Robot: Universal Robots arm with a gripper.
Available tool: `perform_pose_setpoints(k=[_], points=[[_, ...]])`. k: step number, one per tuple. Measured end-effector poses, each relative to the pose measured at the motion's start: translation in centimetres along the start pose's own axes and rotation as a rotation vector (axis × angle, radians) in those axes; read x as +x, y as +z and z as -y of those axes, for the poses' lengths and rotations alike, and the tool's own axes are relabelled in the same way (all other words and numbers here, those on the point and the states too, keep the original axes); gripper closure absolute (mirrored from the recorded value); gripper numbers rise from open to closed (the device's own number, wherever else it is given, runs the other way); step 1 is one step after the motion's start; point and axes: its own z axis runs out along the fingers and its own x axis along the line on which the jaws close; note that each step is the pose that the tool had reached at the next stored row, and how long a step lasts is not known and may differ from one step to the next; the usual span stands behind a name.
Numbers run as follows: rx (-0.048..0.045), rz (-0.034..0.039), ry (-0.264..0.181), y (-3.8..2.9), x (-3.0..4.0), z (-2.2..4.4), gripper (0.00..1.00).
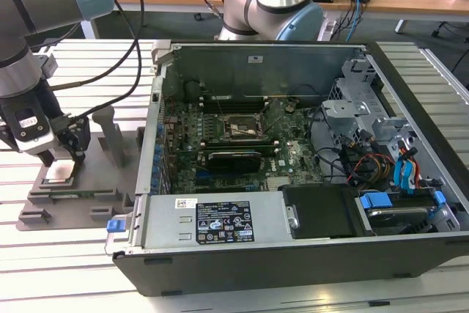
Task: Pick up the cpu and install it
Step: 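Pick up the cpu and move it towards the insertion slot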
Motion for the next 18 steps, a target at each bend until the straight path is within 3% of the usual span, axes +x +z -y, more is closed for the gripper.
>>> perform_pose_setpoints(k=[7, 12, 15, 18], points=[[0.0, 0.0001, 0.0, 0.34, 0.01, -0.02, 0.4], [0.0001, -0.0001, 0.0, 0.99, 0.08, -0.04, 0.4], [0.0, 0.0001, 0.0, 1.21, 1.35, -0.04, 0.4], [0.0, 0.0, 0.0, 1.66, 1.48, 0.11, 0.4]])
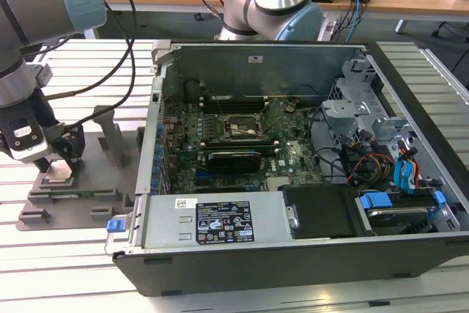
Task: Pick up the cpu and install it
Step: 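Pick up the cpu and move it towards the insertion slot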
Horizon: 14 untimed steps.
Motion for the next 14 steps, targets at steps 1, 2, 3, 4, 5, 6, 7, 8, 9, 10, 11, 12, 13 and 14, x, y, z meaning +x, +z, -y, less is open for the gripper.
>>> perform_pose_setpoints(k=[1, 2, 3, 4, 5, 6, 7, 8, 9, 10, 11, 12, 13, 14], points=[[-0.0002, 0.0001, 0.0, 0.08, 0.05, 0.05, 0.4], [-0.0018, 0.0, 0.0, 0.13, 0.11, 0.16, 0.4], [-0.0044, 0.0, 0.0, 0.16, 0.16, 0.27, 0.4], [-0.0069, 0.0001, -0.002, 0.23, 0.17, 0.39, 0.4], [-0.0076, 0.0004, -0.005, 0.31, 0.17, 0.47, 0.4], [-0.0076, 0.0004, -0.006, 0.32, 0.18, 0.48, 0.4], [-0.0076, 0.0004, -0.008, 0.36, 0.17, 0.5, 0.4], [-0.0078, 0.0003, -0.01, 0.38, 0.17, 0.51, 0.4], [-0.0087, 0.0003, -0.011, 0.42, 0.17, 0.51, 0.4], [-0.0108, 0.0003, -0.011, 0.46, 0.15, 0.51, 0.4], [-0.0128, 0.0005, -0.012, 0.48, 0.14, 0.5, 0.4], [-0.0132, 0.0005, -0.012, 0.48, 0.14, 0.5, 0.4], [-0.0134, 0.0005, -0.012, 0.48, 0.14, 0.51, 0.4], [-0.0134, 0.0004, -0.012, 0.48, 0.14, 0.5, 0.4]])
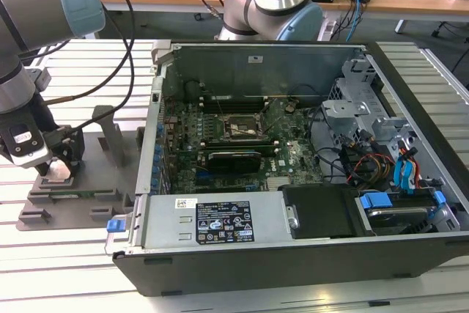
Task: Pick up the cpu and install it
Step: 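Pick up the cpu and move it towards the insertion slot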
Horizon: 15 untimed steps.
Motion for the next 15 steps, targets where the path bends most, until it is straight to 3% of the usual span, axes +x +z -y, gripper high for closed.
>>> perform_pose_setpoints(k=[4, 15], points=[[-0.0001, 0.0, 0.0, 0.0, 0.0, 0.0, 0.45], [-0.0008, 0.0, 0.0, 0.0, 0.0, 0.0, 0.45]])
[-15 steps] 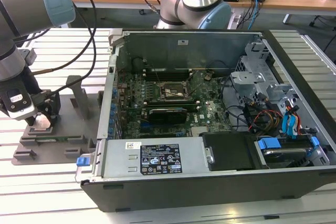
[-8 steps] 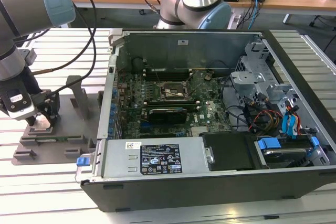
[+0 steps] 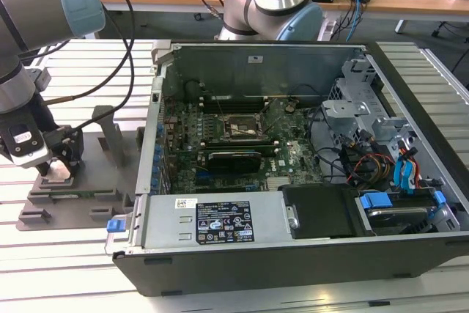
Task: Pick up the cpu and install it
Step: 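Pick up the cpu and move it towards the insertion slot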
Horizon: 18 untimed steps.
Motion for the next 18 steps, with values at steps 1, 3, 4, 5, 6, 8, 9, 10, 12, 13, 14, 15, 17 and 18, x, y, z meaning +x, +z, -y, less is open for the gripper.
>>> perform_pose_setpoints(k=[1, 3, 4, 5, 6, 8, 9, 10, 12, 13, 14, 15, 17, 18], points=[[0.0, 0.0, 0.0, 0.0, 0.0, 0.0, 0.45], [-0.0001, 0.0, 0.0, 0.0, 0.0, 0.0, 0.45], [-0.0002, 0.0001, 0.0, 0.0, 0.0, 0.0, 0.45], [-0.0001, 0.0, 0.0, 0.0, 0.0, 0.0, 0.45], [-0.0002, 0.0001, 0.0, 0.0, 0.0, 0.0, 0.45], [-0.0001, 0.0, 0.0, -0.16, 0.0, 0.01, 0.45], [-0.0002, 0.0001, 0.0, -0.45, -0.01, 0.01, 0.45], [-0.0001, 0.0, 0.0, -0.71, -0.02, 0.03, 0.45], [-0.0001, 0.0, 0.0, -0.96, -0.03, 0.03, 0.45], [-0.0001, 0.0001, 0.0, -1.12, -0.04, 0.04, 0.45], [-0.0001, 0.0, 0.0, -1.24, -0.04, 0.04, 0.45], [-0.0001, 0.0, 0.0, -1.36, -0.04, 0.04, 0.45], [-0.0002, 0.0001, 0.0, -1.54, -0.05, 0.05, 0.45], [-0.0001, 0.0001, 0.0, -1.64, -0.05, 0.05, 0.45]])
